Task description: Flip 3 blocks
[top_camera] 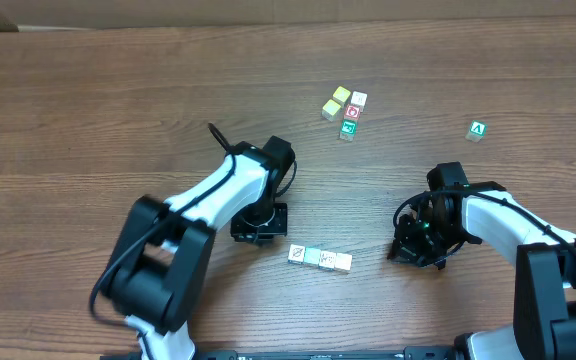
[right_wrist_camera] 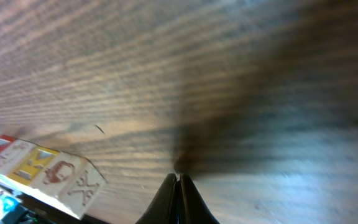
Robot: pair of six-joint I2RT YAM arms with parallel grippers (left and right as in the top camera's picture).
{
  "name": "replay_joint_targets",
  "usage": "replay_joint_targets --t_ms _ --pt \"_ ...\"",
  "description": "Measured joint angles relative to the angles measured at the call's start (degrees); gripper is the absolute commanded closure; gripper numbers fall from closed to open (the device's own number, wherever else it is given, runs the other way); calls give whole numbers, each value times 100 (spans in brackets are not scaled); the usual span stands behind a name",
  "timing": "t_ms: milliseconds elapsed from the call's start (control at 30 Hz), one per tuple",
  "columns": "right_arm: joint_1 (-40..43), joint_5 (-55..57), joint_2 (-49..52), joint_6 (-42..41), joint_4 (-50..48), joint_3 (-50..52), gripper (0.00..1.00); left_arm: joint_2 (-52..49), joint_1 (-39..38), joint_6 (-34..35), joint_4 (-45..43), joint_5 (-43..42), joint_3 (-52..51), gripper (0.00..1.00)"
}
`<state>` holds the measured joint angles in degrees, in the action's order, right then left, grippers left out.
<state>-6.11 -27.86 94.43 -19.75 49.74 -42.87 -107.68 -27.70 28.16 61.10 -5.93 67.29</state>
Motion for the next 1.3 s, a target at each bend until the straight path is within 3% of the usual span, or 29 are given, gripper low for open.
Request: replay_joint_targets --t_ms 267,433,633,733,967,1133,1300 --pt "-138 662 -1335 -118 616 -243 96 3169 -7 286 286 538 -15 96" --pt "-1023 1462 -2275 -890 400 -249 96 4122 -11 376 -44 577 -372 96" --pt "-2798 2618 -2415 -2293 -313 122 96 3915 -236 597 -1290 533 -1917 96" --pt "-3220 2918 -2291 -2916 -446 352 96 3729 -260 627 -1788 511 -2260 96" --pt "-3342 3171 -1827 -3934 -660 433 96 2667 -260 627 -2363 437 -2260 96" --pt "-3342 2922 -1449 -4103 -1010 433 96 1773 -260 599 -2428 149 -2124 96" --pt "-3344 2702 -1314 -4109 -1027 433 96 1668 -260 595 -2514 -74 -2085 96"
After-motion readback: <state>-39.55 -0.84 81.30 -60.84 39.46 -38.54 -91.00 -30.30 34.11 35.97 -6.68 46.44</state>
